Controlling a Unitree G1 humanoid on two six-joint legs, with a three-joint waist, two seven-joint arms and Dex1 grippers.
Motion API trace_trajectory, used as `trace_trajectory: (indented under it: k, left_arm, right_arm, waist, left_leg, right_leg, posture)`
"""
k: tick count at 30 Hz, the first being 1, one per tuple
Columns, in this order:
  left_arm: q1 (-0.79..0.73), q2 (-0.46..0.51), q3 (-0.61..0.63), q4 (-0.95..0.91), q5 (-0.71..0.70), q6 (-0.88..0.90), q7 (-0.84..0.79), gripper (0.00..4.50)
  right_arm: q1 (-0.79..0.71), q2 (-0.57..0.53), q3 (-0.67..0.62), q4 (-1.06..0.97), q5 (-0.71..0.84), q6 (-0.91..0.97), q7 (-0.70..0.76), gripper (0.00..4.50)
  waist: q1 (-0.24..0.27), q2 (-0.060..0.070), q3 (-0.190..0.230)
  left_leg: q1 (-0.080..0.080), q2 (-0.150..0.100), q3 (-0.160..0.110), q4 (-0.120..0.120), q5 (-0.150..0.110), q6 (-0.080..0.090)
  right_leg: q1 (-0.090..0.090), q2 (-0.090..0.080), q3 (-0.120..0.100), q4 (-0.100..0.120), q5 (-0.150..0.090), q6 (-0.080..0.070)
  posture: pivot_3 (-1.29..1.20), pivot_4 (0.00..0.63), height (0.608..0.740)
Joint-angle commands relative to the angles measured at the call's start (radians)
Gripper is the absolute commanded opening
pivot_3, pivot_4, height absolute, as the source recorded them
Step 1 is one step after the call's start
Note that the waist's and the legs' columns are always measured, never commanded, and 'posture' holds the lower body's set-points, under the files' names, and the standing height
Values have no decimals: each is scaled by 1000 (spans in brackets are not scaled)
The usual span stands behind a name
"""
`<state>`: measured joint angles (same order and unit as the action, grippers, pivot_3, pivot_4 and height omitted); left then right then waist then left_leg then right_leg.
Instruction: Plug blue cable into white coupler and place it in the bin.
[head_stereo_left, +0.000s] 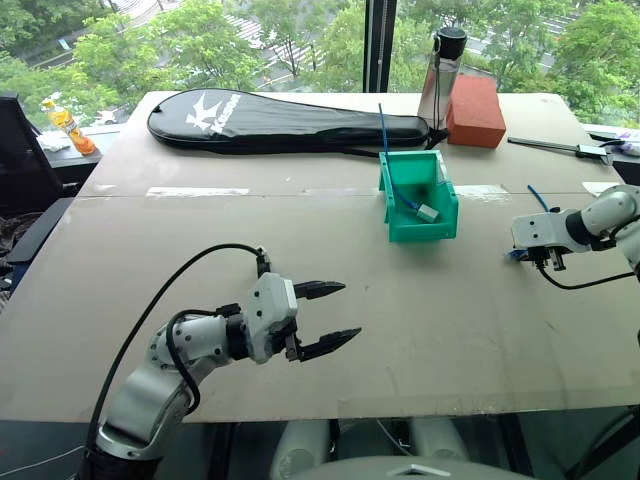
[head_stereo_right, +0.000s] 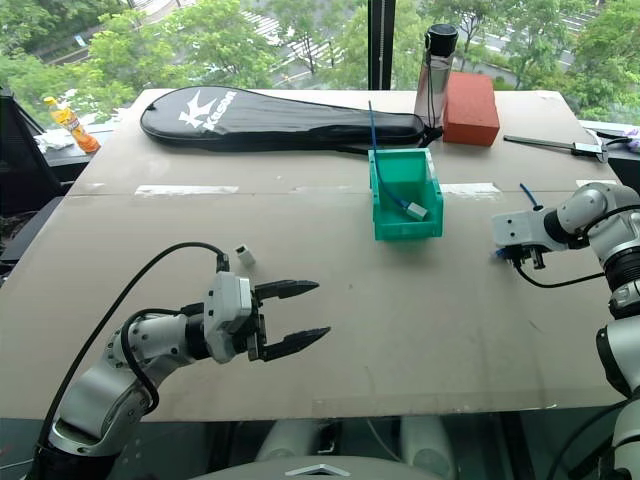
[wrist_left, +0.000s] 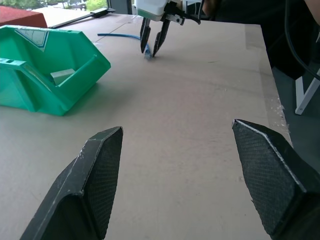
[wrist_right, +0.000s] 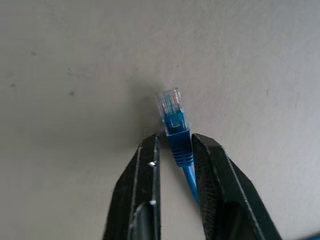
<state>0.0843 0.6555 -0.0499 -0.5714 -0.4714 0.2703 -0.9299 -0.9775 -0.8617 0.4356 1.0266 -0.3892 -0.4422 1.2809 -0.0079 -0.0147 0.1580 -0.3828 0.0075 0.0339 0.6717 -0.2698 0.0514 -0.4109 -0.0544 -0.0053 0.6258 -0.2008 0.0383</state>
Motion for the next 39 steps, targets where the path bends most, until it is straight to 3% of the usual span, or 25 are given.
trace_trajectory:
  k: [1, 5, 7, 9, 11, 13, 17, 23, 24, 25, 28, 32, 35, 39]
  left_arm:
    - [8, -4, 4, -39, 1, -24, 7, 3594]
    - [25, -8, 12, -38, 9, -29, 23, 3594]
    - [34, -13, 20, -28, 17, -37, 35, 3594]
    - [42, -25, 17, -6, 46, -64, 51, 3594]
    - [52, -38, 8, 5, 66, -80, 65, 3594]
    - [60, -52, 4, 8, 77, -86, 82, 3594]
    - [64, -62, 12, 22, 101, -87, 109, 3594]
    - [56, -42, 27, 51, 117, -91, 102, 3594]
    - [51, -40, 30, 58, 119, -91, 101, 3594]
    - [47, -36, 31, 67, 128, -97, 100, 3594]
    - [22, -30, 36, 91, 135, -86, 106, 3594]
    - [-72, -25, 0, 123, 124, -28, 86, 3594]
    - [-153, -19, -38, 183, 147, -38, 42, 3594]
    - [-299, -42, -103, 294, 162, -31, -11, 3594]
  right_arm:
    - [-22, 10, 19, 68, -39, -9, 5, 25]
    - [-16, 27, -33, 1, 41, 59, 112, 25]
    - [32, 34, -75, -182, 127, 259, 226, 25]
    - [140, 7, -84, -531, 207, 514, 311, 25]
    - [230, 15, -83, -841, 237, 729, 322, 25]
    - [263, 78, -59, -1025, 231, 897, 261, 25]
    - [251, 215, 37, -1120, 142, 1042, 124, 25]
    - [205, 344, 127, -1004, 88, 1024, 0, 25]
    - [203, 359, 124, -983, 97, 1010, -13, 747]
    - [210, 381, 105, -967, 116, 1000, -35, 1011]
    - [260, 375, 52, -1017, 159, 990, -58, 2539]
    - [358, 359, -155, -1229, 325, 1037, -79, 4365]
    - [448, 339, -279, -1355, 436, 1082, -102, 4365]
    - [681, 374, -536, -1556, 638, 1178, -182, 4365]
  waist:
    - [-3, 0, 0]
    - [-3, 0, 0]
    - [-3, 0, 0]
    - [-2, 1, 0]
    - [-3, 3, 1]
    - [-3, 4, 1]
    - [-3, 4, 1]
    - [-1, 3, 0]
    - [-3, 2, 0]
    - [-3, 2, 0]
    - [-5, 1, 0]
    - [2, 3, 1]
    - [9, 3, 1]
    - [30, 2, 1]
  left_leg:
    - [0, 0, 0, 0, 0, 0]
    - [0, 0, 0, 0, 0, 0]
    - [0, 0, 0, -1, 0, 0]
    - [-1, 1, -2, -2, 0, 0]
    - [-2, 2, -5, -3, 0, 0]
    - [-2, 2, -6, -4, 0, 0]
    - [-4, 2, -7, -3, 0, -1]
    - [-5, -2, -8, -1, 0, -1]
    - [-5, -2, -8, -1, 0, -1]
    - [-5, -2, -8, -1, 0, -1]
    - [-4, -1, -9, -2, 0, -1]
    - [-7, -1, -10, -2, 0, -1]
    - [-14, -2, -12, -1, 0, -1]
    - [-14, -2, -12, -1, 0, -1]
  right_leg:
    - [0, 0, 0, 0, 0, 0]
    - [0, -1, 0, 0, 0, 0]
    - [0, -1, 0, 0, 0, 0]
    - [-1, -6, 0, 0, 0, 0]
    - [-2, -6, -1, 1, 0, 0]
    - [-3, -6, -2, 1, 0, -1]
    - [-4, -6, -3, 1, 0, -1]
    - [-4, -8, -7, 1, 0, -1]
    - [-4, -9, -7, 1, 0, -1]
    - [-4, -8, -7, 1, 0, -1]
    - [-4, -6, -8, 1, 0, -1]
    - [-5, -6, -10, 1, 0, -1]
    - [-10, -2, -10, 1, 3, 3]
    - [-9, -1, -11, -1, 2, 4]
  posture:
    - [0, 150, 740]
    - [0, 150, 740]
    - [0, 150, 740]
    - [0, 150, 740]
    - [0, 150, 740]
    - [0, 150, 740]
    - [0, 150, 740]
    - [0, 150, 740]
    - [0, 150, 740]
    - [0, 150, 740]
    - [0, 150, 740]
    - [0, 150, 740]
    - [0, 150, 740]
    - [0, 150, 740]
